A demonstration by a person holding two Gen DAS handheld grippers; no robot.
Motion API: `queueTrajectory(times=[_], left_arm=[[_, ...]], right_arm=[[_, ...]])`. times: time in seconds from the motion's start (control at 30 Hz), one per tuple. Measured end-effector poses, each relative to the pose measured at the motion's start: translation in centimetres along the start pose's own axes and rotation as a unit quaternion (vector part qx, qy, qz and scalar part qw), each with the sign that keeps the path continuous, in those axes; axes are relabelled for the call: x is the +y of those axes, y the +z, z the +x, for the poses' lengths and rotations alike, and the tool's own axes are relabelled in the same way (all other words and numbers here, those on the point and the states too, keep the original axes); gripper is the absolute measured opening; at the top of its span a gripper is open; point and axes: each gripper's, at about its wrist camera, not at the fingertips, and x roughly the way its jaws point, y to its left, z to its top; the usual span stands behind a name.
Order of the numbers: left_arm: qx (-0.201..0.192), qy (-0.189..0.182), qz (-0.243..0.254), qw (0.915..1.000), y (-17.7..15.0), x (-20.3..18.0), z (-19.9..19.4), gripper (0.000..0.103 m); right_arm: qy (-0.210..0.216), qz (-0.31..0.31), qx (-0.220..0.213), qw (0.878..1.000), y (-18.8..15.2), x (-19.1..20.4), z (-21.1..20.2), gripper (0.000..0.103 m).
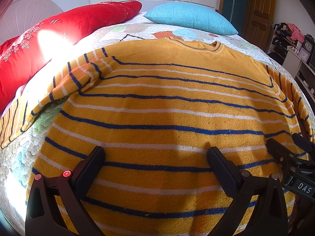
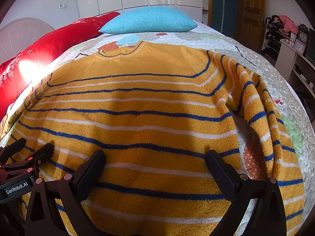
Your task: Fold small clothes
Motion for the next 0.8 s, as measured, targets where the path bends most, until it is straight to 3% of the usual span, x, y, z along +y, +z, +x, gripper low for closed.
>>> queueTrajectory(times=[0.23, 0.43, 0.53, 0.63, 0.8], left_arm=[[0.009, 0.013, 0.009, 0.9998, 0.3, -0.2, 0.0, 0.103], [0.016, 0.006, 0.000, 0.9999, 0.1, 0.0, -2.0, 0.103], [0.008, -0.010, -0.016, 0.9998, -0.5, 0.5, -4.7, 0.103], [-0.017, 0.009, -0.010, 0.9998, -0.9, 0.6, -7.7, 0.103], [-0.039, 0.030, 0.012, 0.9987, -1.1, 0.0, -10.9, 0.103]], right_arm=[[-0.005, -0.003, 0.006, 1.000, 0.2, -0.1, 0.0, 0.103], [0.040, 0.023, 0.017, 0.999, 0.4, -0.9, -0.8, 0.103], [0.077, 0.053, -0.009, 0.996, -0.5, -1.5, -3.4, 0.100], [0.095, 0.069, -0.042, 0.992, -1.3, -2.1, -6.1, 0.099], [0.073, 0.048, -0.074, 0.993, -1.8, -2.4, -9.5, 0.087]])
